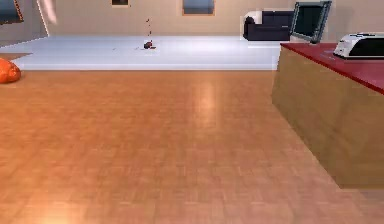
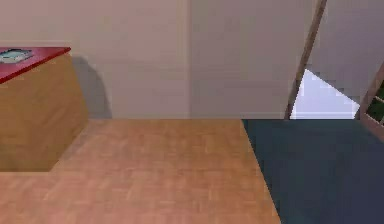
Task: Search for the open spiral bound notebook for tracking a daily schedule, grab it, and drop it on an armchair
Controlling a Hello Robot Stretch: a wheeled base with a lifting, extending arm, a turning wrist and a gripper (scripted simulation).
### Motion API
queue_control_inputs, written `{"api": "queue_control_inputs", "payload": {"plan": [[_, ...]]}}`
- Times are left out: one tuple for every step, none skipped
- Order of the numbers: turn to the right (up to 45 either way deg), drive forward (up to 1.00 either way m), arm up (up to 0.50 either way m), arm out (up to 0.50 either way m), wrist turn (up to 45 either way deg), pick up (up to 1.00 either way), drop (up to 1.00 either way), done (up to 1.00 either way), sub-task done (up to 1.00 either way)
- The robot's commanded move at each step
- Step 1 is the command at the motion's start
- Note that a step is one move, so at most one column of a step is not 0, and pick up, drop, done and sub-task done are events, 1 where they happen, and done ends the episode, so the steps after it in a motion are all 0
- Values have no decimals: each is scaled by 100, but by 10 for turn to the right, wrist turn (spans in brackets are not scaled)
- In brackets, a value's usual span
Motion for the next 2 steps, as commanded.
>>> {"api": "queue_control_inputs", "payload": {"plan": [[120, 0, 0, 0, 0, 0, 0, 0, 0], [0, 100, 0, 0, 0, 0, 0, 0, 0]]}}
